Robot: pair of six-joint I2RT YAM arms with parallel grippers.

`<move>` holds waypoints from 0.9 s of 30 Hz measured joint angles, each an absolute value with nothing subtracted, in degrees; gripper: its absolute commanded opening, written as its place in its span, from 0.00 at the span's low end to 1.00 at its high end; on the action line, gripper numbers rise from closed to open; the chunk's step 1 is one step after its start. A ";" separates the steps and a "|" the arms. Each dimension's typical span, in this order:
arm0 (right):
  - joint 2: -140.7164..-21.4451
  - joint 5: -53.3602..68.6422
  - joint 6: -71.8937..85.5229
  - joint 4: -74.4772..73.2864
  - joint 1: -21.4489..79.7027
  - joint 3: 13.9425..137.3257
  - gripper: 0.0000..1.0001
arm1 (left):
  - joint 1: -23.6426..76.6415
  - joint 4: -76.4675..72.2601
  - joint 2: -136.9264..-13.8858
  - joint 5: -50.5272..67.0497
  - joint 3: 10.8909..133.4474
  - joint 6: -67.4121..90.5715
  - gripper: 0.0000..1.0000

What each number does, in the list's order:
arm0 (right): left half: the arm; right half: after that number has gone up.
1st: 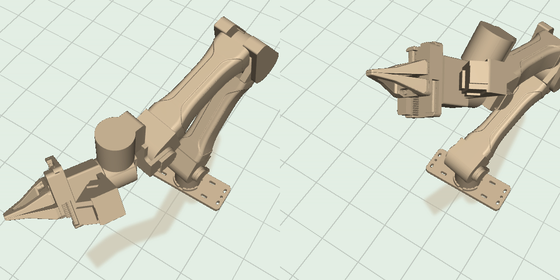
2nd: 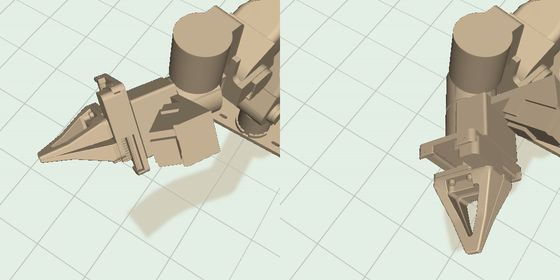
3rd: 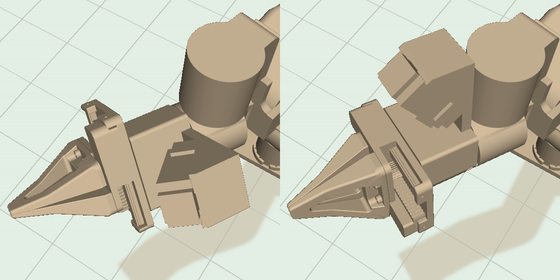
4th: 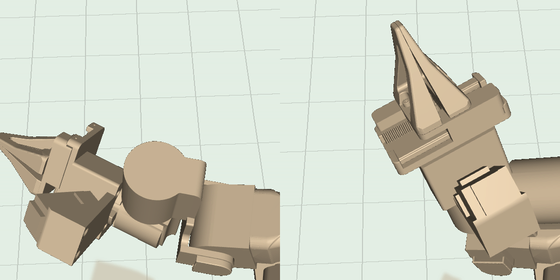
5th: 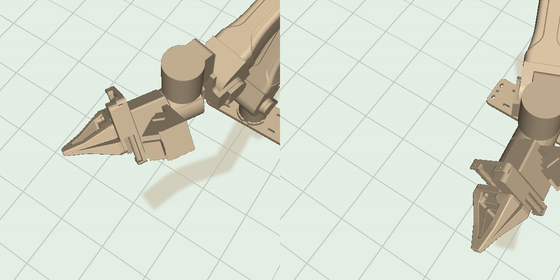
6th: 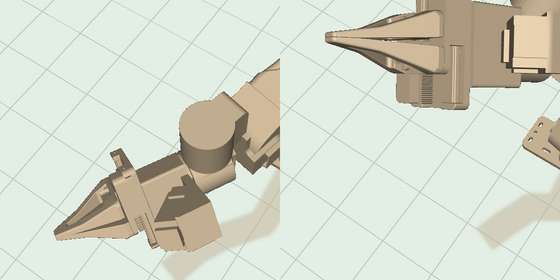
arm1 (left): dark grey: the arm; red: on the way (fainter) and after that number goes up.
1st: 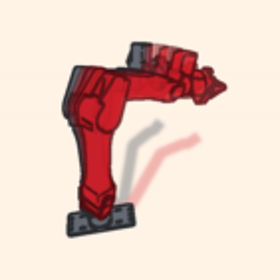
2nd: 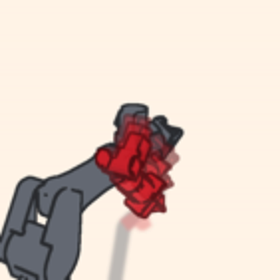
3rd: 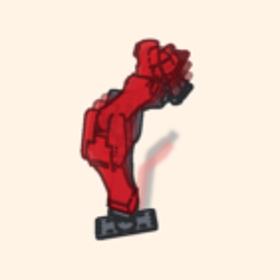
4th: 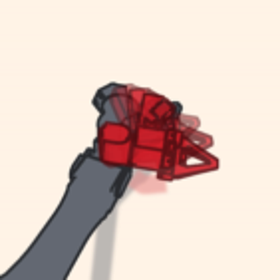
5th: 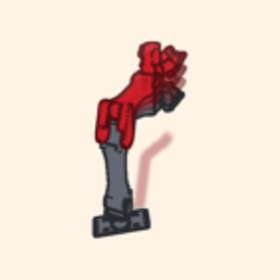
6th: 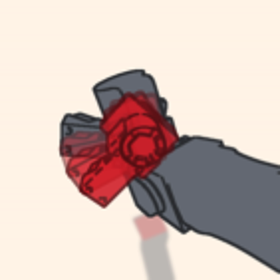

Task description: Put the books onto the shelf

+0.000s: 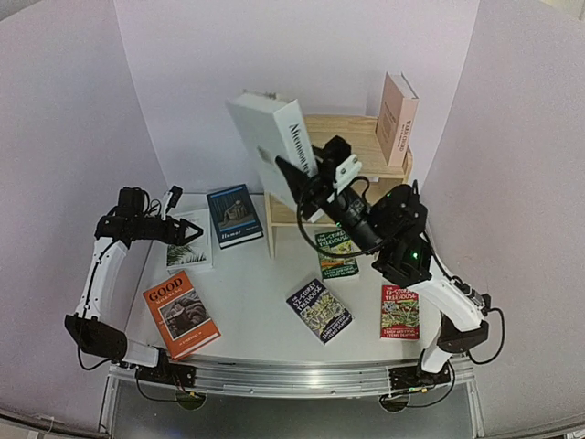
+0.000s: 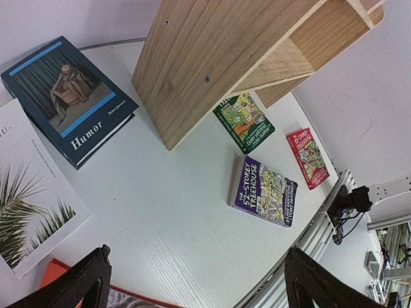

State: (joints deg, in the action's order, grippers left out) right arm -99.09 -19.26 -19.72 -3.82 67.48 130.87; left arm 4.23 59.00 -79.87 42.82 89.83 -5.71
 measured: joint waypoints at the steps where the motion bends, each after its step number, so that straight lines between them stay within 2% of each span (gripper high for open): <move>1: -98.71 -19.99 -22.90 0.28 66.08 130.05 0.14 | 4.23 58.11 -78.83 42.54 88.62 -5.65 0.94; 6: -100.22 -21.69 -30.39 12.62 53.15 128.16 0.14 | 4.23 54.81 -75.81 42.04 85.18 -4.97 0.94; 14: -104.58 -21.01 -24.76 20.77 35.41 118.65 0.13 | 4.23 51.26 -75.77 41.98 83.56 -4.45 0.94; 27: -104.16 -25.62 -22.54 37.23 33.86 105.85 0.15 | 4.23 48.57 -75.81 42.06 80.85 -4.45 0.94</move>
